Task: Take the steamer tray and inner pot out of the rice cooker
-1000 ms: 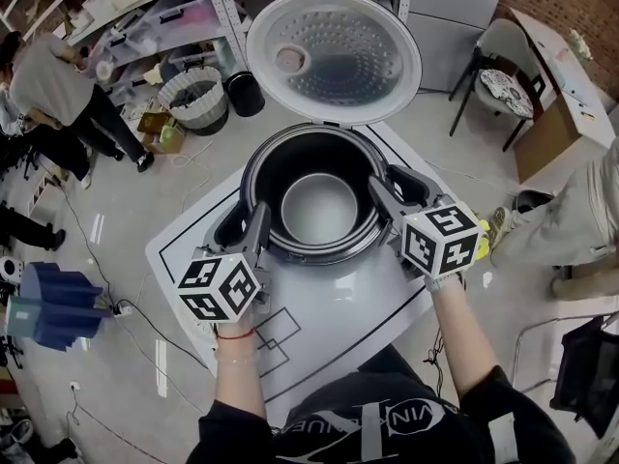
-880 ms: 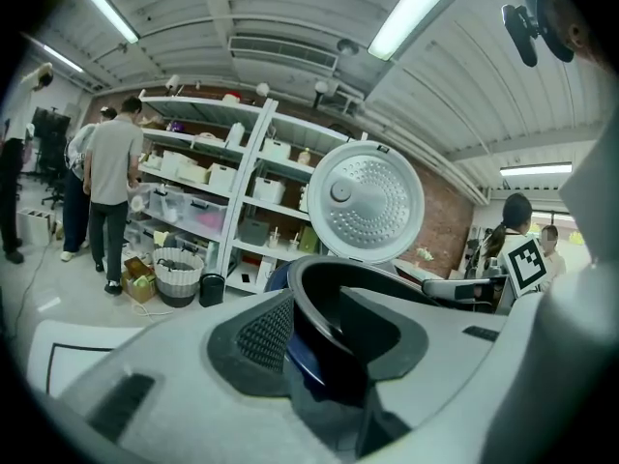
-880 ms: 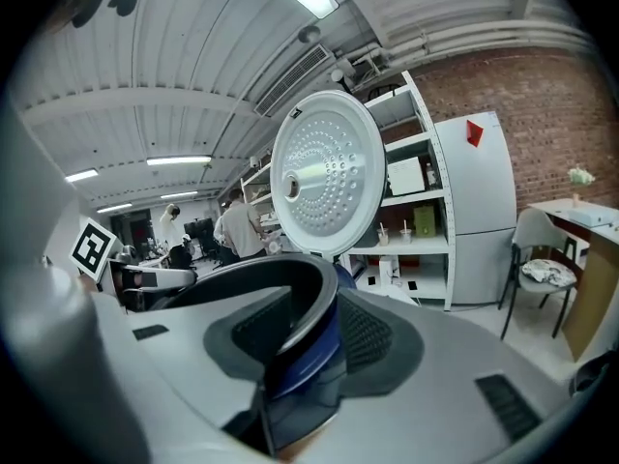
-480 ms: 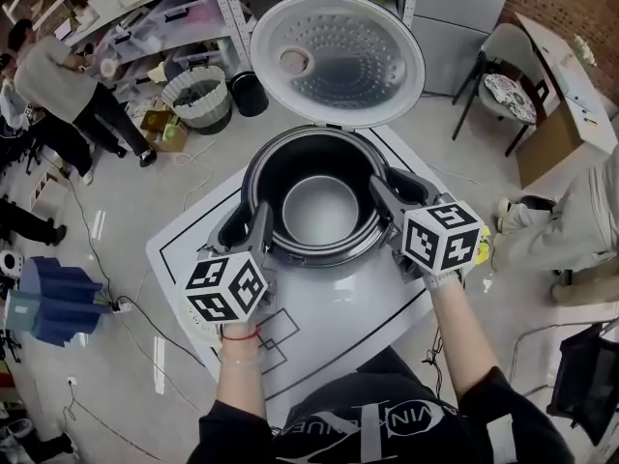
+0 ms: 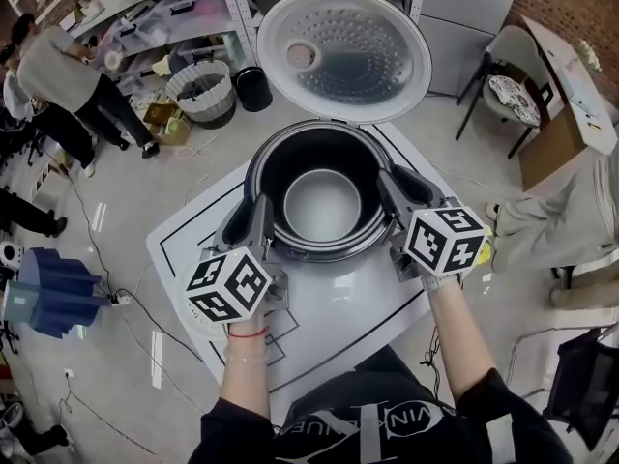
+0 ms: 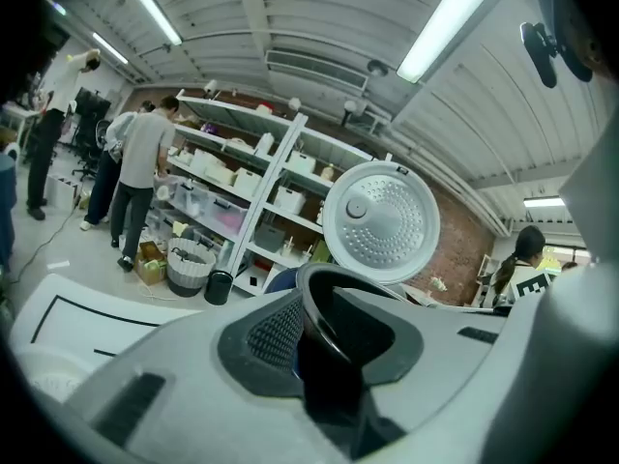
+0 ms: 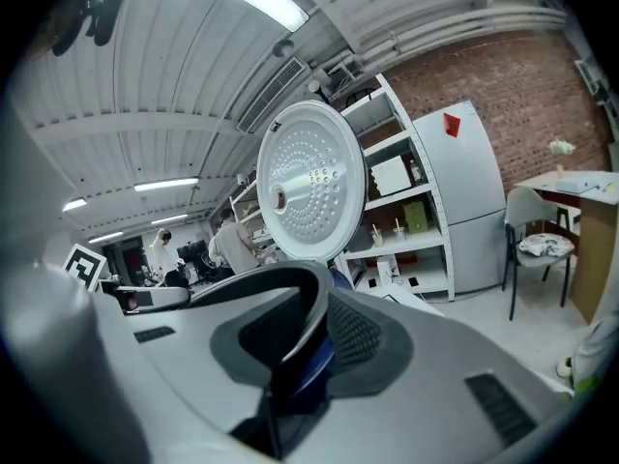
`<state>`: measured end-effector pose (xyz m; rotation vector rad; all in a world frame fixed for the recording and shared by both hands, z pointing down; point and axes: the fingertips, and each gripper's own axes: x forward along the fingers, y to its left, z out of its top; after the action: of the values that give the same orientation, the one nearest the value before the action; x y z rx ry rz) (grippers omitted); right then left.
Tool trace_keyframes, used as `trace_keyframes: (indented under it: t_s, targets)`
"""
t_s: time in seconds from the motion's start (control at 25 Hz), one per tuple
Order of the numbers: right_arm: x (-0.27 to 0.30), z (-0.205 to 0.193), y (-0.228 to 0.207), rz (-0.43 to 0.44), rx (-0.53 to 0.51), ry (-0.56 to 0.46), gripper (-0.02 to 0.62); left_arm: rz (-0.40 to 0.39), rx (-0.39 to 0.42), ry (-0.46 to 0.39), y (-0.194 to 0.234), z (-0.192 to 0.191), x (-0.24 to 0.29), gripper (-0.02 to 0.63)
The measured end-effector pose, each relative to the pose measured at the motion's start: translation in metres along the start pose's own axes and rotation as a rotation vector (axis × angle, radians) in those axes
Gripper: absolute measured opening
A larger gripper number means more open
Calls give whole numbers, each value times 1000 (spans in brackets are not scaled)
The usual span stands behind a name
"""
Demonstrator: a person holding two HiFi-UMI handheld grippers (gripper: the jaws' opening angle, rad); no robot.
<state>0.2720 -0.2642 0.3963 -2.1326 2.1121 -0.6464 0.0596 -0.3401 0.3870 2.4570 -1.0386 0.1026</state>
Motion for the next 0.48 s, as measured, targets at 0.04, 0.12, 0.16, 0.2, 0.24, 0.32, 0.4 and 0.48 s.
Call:
trace_keyframes:
  t_s: [0.04, 0.12, 0.16, 0.2, 0.24, 0.32, 0.4, 0.48]
  targets:
    - [-1, 0, 0, -1, 6, -6, 81, -1, -4, 0, 0, 0, -1, 87]
    - [-2, 1, 1, 0, 17, -24, 81, 2, -7, -5, 1, 0, -2, 87]
    - [-3, 2, 3, 2, 22, -35, 81, 3, -11, -14, 1, 1, -3, 86]
    - [-4, 4, 4, 5, 26, -45, 80, 3, -16, -26, 1, 3, -5, 84]
    - [-5, 7, 4, 9, 31, -55, 80, 0, -21, -41, -1, 6, -6, 83]
    - [-7, 13, 4, 18, 40, -72, 80, -10, -27, -70, -6, 14, -7, 84]
    - [-9, 19, 5, 25, 41, -86, 80, -16, -23, -89, -10, 21, -7, 83]
    - [-11, 24, 7, 31, 43, -98, 80, -21, -21, -101, -12, 27, -9, 83]
